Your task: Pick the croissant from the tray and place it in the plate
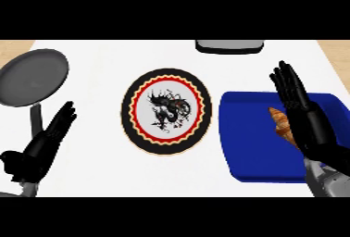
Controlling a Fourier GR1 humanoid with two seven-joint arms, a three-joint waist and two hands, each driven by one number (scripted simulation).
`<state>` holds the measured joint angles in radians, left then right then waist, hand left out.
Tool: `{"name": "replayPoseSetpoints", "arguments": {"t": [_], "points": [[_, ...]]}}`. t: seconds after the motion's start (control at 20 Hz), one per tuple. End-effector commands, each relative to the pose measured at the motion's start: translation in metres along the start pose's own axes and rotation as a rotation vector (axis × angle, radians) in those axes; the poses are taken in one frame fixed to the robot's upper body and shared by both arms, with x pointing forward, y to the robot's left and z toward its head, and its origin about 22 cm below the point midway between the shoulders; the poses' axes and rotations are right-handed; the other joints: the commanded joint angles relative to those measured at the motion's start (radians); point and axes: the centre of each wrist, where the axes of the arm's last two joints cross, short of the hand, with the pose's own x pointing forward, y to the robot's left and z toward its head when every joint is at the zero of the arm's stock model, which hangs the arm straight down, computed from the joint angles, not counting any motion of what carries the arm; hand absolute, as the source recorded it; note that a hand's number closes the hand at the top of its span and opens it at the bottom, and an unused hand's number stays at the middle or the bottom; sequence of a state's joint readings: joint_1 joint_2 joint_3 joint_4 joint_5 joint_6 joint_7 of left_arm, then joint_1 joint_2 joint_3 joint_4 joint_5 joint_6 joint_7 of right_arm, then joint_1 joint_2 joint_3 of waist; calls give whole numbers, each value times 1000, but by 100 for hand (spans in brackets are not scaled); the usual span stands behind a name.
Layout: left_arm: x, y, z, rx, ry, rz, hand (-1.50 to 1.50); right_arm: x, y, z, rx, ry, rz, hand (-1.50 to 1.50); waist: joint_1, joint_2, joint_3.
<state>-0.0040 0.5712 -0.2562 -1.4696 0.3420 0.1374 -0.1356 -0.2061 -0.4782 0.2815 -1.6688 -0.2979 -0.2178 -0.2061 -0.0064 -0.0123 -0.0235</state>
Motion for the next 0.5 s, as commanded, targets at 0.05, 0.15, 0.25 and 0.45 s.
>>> {"name": "replayPoseSetpoints", "arguments": {"t": [0.05, 0.15, 0.25, 0.45], "points": [[25, 2, -17, 14, -112, 5, 0, 4, 12, -5, 269, -30, -50, 150, 18, 14, 24], [62, 5, -37, 18, -213, -17, 0, 9, 38, -5, 500, -44, -101, 150, 35, 15, 25], [94, 9, -52, 41, -309, -30, 0, 11, 57, 0, 725, -68, -175, 150, 48, 17, 28], [92, 1, -58, 28, -245, 24, 0, -34, 17, 15, 599, 19, 575, 150, 14, 22, 25]]}}
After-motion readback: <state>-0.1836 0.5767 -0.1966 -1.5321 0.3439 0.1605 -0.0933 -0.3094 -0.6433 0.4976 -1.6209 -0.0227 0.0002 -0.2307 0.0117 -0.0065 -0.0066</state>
